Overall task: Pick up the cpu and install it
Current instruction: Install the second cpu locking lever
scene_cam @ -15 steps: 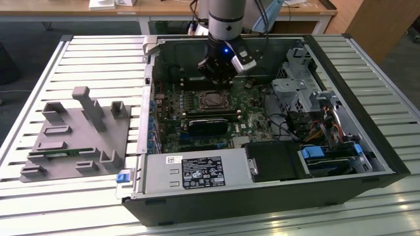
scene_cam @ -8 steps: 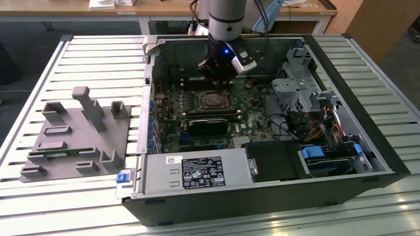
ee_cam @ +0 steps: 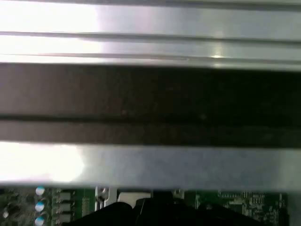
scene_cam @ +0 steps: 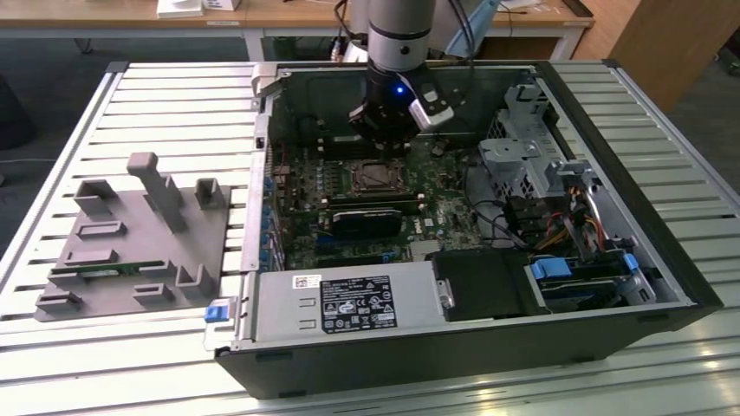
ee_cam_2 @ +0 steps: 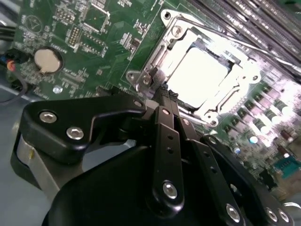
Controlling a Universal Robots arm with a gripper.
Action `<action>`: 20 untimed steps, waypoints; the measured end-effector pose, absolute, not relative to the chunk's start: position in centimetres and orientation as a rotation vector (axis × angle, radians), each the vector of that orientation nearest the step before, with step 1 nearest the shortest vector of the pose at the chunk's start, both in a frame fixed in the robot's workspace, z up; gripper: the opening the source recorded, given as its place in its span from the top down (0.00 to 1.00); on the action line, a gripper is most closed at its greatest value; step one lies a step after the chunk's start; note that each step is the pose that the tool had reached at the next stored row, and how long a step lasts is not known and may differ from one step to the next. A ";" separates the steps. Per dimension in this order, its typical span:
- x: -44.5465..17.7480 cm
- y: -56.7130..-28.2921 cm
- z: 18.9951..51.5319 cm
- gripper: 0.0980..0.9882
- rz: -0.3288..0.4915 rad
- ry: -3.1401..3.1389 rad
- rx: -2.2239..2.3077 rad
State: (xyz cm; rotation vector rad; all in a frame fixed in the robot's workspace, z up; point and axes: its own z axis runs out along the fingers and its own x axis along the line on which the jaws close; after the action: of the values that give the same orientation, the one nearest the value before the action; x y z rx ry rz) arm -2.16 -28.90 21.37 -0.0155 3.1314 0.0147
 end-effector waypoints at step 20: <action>-2.2 -31.9 23.7 0.98 0.021 3.132 -0.016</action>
State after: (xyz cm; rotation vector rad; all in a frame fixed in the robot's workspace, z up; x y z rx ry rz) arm -2.15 -31.90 23.70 -0.0157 3.1318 0.0205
